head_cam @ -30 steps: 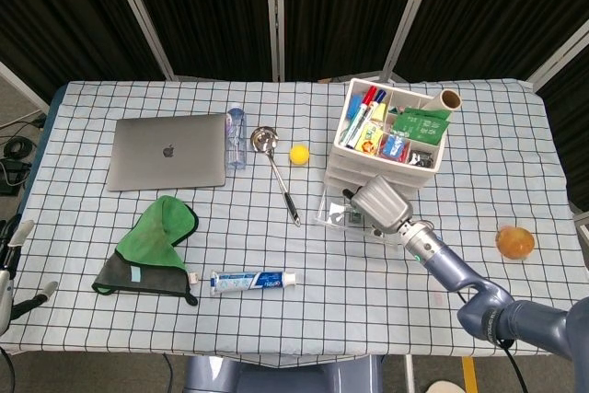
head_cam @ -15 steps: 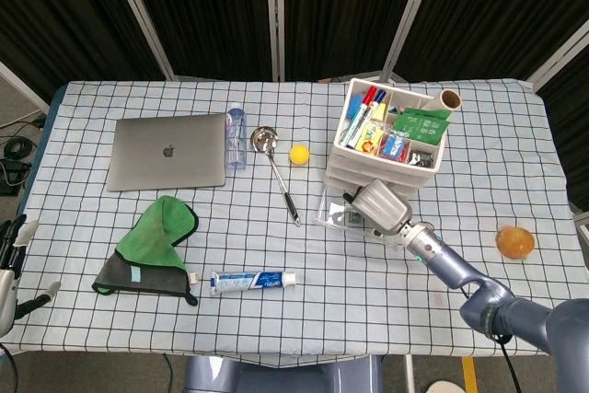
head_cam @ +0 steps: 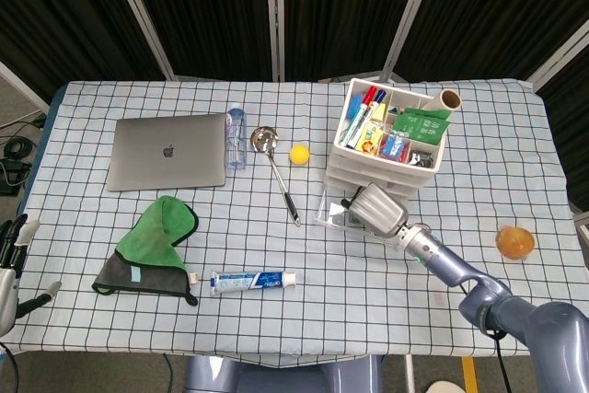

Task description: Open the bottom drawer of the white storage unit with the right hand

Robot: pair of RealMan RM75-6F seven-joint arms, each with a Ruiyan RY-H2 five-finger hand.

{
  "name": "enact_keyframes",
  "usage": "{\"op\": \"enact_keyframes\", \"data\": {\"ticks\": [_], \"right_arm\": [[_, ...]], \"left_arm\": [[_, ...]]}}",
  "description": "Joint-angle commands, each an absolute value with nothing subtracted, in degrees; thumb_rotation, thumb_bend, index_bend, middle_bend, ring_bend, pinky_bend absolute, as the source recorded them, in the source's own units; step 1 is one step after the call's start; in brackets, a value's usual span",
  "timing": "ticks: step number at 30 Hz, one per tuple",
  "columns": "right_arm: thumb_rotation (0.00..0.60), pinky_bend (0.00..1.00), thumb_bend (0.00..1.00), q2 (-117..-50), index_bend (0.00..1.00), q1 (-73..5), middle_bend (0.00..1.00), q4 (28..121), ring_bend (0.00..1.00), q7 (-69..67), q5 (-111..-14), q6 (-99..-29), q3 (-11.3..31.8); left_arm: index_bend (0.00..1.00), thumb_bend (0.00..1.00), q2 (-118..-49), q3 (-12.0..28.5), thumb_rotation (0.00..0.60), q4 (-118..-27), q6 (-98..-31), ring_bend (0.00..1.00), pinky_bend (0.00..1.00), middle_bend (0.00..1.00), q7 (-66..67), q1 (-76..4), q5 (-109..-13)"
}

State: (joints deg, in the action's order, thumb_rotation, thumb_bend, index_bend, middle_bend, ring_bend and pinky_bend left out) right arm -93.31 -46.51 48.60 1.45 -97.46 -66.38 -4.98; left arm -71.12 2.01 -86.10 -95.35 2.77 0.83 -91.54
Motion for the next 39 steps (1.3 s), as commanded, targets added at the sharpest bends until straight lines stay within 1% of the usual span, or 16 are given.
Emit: {"op": "enact_keyframes", "data": {"ticks": [1,11,26,32,39], "right_arm": [[0.600,0.90,0.00,-94.52,0.50,-46.19,1.00,46.80,1.00,0.50,-97.82,-66.44,-5.11],[0.600,0.90,0.00,-97.49,0.46,-46.31,1.00,40.62,1.00,-0.87,-99.25,-66.16,-5.55],[0.600,0.90,0.00,-98.98,0.43,-46.62,1.00,37.06,1.00,-2.32,-100.78,-65.97,-6.39],[0.600,0.90,0.00,-99.45,0.43,-46.63,1.00,36.38,1.00,-2.31,-100.67,-65.70,-6.24],[0.600,0.90,0.00,-100.12,0.46,-46.68,1.00,35.48,1.00,-2.47,-100.71,-64.84,-6.47]], "left_arm": [[0.00,0.00,-71.14,1.99,0.600,-86.09,-95.20,0.00,0.00,0.00,2.75,0.77,-91.48],[0.00,0.00,-71.25,1.99,0.600,-86.07,-94.81,0.00,0.00,0.00,2.97,0.63,-91.14],[0.00,0.00,-71.34,2.02,0.600,-86.08,-94.47,0.00,0.00,0.00,3.10,0.48,-90.77],[0.00,0.00,-71.35,2.02,0.600,-86.07,-94.47,0.00,0.00,0.00,3.10,0.47,-90.72],[0.00,0.00,-71.35,2.04,0.600,-86.09,-94.41,0.00,0.00,0.00,3.11,0.46,-90.59]]}}
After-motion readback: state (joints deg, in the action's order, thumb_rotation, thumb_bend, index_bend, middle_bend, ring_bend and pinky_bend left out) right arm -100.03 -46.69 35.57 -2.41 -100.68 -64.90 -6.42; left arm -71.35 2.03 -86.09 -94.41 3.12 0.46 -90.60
